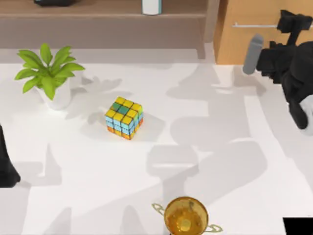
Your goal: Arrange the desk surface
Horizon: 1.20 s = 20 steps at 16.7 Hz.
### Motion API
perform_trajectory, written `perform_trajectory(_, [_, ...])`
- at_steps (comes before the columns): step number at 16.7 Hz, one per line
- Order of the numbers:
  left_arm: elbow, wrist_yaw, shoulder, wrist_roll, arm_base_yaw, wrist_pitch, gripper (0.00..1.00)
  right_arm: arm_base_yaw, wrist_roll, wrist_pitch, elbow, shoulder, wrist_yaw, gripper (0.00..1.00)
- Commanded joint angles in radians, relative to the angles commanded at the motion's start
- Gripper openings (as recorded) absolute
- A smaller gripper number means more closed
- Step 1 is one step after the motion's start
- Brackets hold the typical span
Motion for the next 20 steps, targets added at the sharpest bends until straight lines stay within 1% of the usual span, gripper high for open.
perform_trajectory(9, [0.0,0.0,0.0,0.0,0.0,0.0,1.0,0.025,0.003,0.066,-0.154,-0.041,0.013,1.0])
perform_trajectory(15, [0.0,0.0,0.0,0.0,0.0,0.0,1.0,0.02,0.003,0.064,-0.156,-0.036,0.013,1.0])
perform_trajectory(17, [0.0,0.0,0.0,0.0,0.0,0.0,1.0,0.05,0.03,0.075,-0.148,-0.048,0.006,1.0])
perform_trajectory(20, [0.0,0.0,0.0,0.0,0.0,0.0,1.0,0.17,0.138,0.08,-0.139,-0.061,-0.007,1.0])
